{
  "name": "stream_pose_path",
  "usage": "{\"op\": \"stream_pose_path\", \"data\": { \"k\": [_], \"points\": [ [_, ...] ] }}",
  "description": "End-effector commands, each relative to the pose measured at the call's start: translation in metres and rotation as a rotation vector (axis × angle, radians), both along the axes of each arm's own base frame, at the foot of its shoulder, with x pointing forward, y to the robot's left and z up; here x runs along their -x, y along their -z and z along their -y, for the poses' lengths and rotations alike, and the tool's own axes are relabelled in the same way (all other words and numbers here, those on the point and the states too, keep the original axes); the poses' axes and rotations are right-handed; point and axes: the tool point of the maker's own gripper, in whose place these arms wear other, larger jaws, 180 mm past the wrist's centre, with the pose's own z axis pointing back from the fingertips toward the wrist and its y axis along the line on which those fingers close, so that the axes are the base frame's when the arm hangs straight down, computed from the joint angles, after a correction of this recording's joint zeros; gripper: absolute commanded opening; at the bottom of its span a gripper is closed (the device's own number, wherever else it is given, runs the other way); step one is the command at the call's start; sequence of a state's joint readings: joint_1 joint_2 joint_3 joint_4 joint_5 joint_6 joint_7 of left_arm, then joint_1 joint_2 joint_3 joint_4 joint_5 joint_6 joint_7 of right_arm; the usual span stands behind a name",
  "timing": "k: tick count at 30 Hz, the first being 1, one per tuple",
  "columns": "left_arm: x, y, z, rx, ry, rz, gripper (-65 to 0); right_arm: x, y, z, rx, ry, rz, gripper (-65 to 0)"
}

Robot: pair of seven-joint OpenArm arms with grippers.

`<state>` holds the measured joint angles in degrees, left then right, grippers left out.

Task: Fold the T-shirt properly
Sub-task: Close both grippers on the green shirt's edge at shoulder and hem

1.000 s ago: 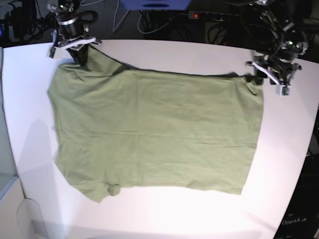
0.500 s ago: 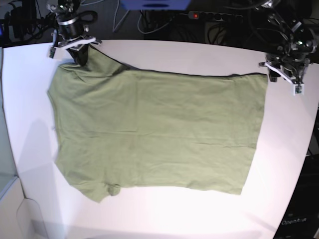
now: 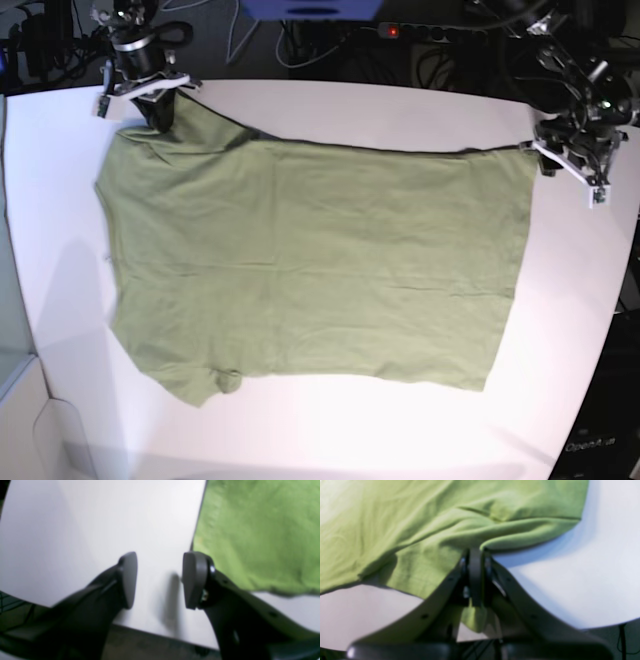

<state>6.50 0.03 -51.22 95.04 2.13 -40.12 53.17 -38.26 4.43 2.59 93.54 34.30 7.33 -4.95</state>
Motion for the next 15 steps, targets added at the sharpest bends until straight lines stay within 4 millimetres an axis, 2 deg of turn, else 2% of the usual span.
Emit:
{"op": "stream_pose_path", "data": {
  "k": [1, 6, 10, 15],
  "points": [
    [-0.01, -0.013, -0.006, -0.022, 0.001, 0.043, -36.6, 0.011, 0.008, 0.0, 0.003, -0.008, -0.059, -64.9],
    [-0.01, -0.011, -0.005, -0.014, -0.002, 0.014, -36.6, 0.007, 0.007, 0.0, 0.002, -0.008, -0.051, -64.9],
    [-0.007, -0.009, -0.004, -0.01, -0.002, -0.007, -36.6, 0.008, 0.017, 0.001, -0.002, -0.003, -0.07, -64.9],
    [-0.013, -0.007, 0.008, -0.005, 0.045, -0.018, -36.6, 0.009, 0.02, 0.001, -0.004, 0.0, -0.079, -64.9]
  ]
}}
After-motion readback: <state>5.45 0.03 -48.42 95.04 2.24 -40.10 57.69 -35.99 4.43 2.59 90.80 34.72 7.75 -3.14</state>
